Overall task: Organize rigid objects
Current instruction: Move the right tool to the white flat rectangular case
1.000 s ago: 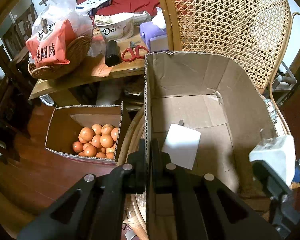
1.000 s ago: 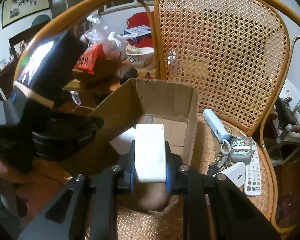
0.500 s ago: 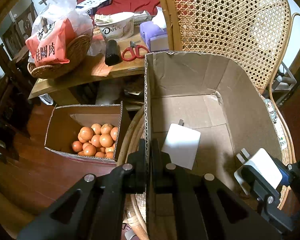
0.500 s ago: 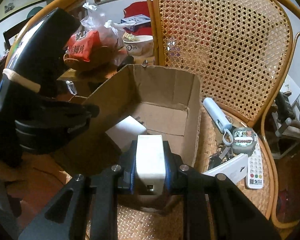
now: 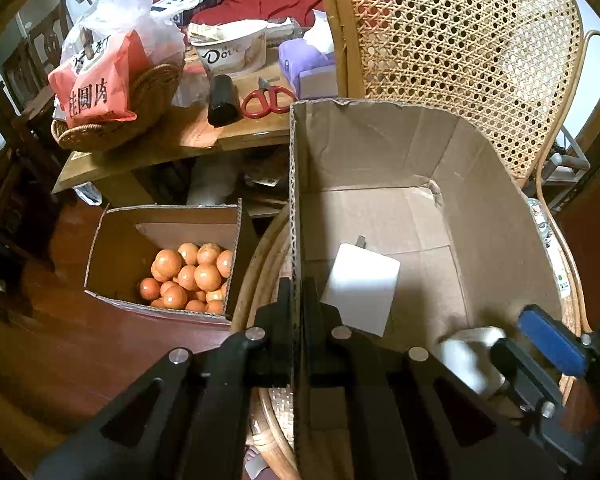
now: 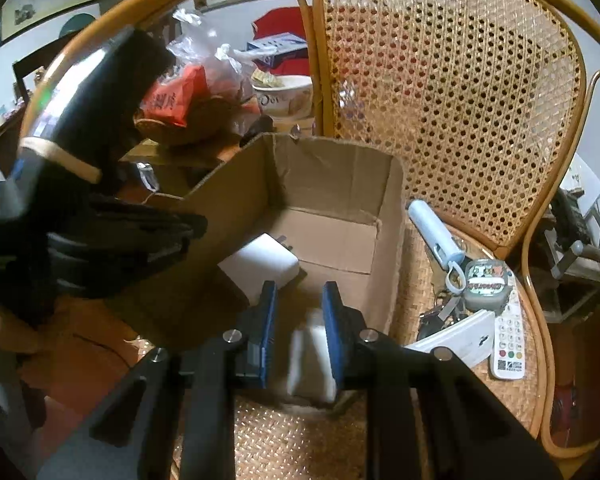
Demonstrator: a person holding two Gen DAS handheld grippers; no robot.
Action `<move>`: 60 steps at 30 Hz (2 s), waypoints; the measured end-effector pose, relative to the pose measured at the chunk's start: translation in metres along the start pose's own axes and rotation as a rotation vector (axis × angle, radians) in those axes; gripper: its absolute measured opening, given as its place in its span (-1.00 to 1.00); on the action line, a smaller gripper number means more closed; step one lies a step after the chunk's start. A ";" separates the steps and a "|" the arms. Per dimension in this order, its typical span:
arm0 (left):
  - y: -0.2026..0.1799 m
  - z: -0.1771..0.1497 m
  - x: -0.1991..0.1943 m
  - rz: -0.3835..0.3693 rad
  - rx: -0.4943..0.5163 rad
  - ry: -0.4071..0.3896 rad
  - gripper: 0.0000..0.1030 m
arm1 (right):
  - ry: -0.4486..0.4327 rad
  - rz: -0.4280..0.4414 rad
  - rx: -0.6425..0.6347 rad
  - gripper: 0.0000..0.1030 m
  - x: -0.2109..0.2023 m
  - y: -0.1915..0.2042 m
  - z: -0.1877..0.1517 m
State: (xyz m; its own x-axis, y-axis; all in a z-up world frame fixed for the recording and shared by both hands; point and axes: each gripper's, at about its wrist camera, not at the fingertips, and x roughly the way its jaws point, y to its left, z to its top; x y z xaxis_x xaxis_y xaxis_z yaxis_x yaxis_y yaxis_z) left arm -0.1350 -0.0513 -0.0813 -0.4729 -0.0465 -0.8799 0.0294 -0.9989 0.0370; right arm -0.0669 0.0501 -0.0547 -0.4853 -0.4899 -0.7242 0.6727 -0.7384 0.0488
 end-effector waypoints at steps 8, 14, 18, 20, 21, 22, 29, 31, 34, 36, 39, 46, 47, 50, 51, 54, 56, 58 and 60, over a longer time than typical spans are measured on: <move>-0.003 0.000 0.001 0.017 0.010 -0.002 -0.94 | -0.110 -0.029 0.036 0.50 -0.036 -0.018 -0.002; -0.003 0.000 -0.001 0.022 0.015 -0.002 -0.93 | -0.167 -0.066 0.143 0.92 -0.062 -0.058 -0.009; -0.003 0.000 -0.001 0.026 0.013 -0.002 -0.93 | -0.137 -0.074 0.220 1.00 -0.064 -0.084 -0.013; -0.004 -0.001 -0.001 0.029 0.014 -0.003 -0.93 | -0.116 -0.113 0.262 1.00 -0.061 -0.095 -0.015; -0.004 0.000 -0.001 0.030 0.014 -0.003 -0.93 | -0.106 -0.124 0.278 1.00 -0.059 -0.099 -0.016; -0.004 0.000 -0.001 0.030 0.015 -0.003 -0.93 | -0.085 -0.138 0.301 1.00 -0.056 -0.105 -0.017; -0.004 -0.001 -0.001 0.030 0.014 -0.003 -0.93 | 0.022 -0.184 0.416 1.00 -0.036 -0.132 -0.033; -0.004 0.000 -0.001 0.030 0.013 -0.003 -0.93 | 0.039 -0.191 0.441 1.00 -0.033 -0.136 -0.037; -0.004 -0.001 -0.001 0.034 0.013 -0.004 -0.93 | 0.065 -0.202 0.471 1.00 -0.024 -0.140 -0.038; -0.004 -0.001 -0.002 0.038 0.014 -0.005 -0.93 | 0.086 -0.215 0.483 1.00 -0.019 -0.142 -0.037; -0.005 -0.001 -0.002 0.046 0.020 -0.006 -0.93 | 0.108 -0.231 0.513 1.00 -0.011 -0.143 -0.036; -0.005 0.000 -0.002 0.047 0.023 -0.006 -0.92 | 0.191 -0.245 0.563 1.00 0.018 -0.141 -0.033; -0.005 0.000 -0.002 0.048 0.025 -0.006 -0.92 | 0.200 -0.252 0.572 1.00 0.022 -0.141 -0.034; -0.005 0.000 -0.002 0.050 0.026 -0.007 -0.92 | 0.200 -0.244 0.592 1.00 0.029 -0.139 -0.034; -0.006 -0.001 -0.002 0.050 0.026 -0.007 -0.92 | 0.205 -0.237 0.587 0.92 0.030 -0.137 -0.034; -0.005 -0.001 -0.002 0.050 0.028 -0.006 -0.92 | 0.213 -0.216 0.572 0.71 0.035 -0.131 -0.031; -0.006 -0.001 -0.002 0.050 0.028 -0.007 -0.92 | 0.221 -0.202 0.565 0.58 0.038 -0.128 -0.031; -0.006 -0.001 -0.002 0.052 0.030 -0.007 -0.92 | 0.252 -0.221 0.557 0.55 0.043 -0.126 -0.032; -0.006 -0.001 -0.002 0.054 0.031 -0.008 -0.92 | 0.269 -0.224 0.564 0.55 0.047 -0.127 -0.033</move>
State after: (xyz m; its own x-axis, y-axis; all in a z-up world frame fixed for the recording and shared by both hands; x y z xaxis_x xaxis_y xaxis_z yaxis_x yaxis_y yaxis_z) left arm -0.1336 -0.0450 -0.0804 -0.4781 -0.1002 -0.8726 0.0276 -0.9947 0.0992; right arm -0.1567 0.1360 -0.1180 -0.3738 -0.2181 -0.9015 0.1406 -0.9741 0.1773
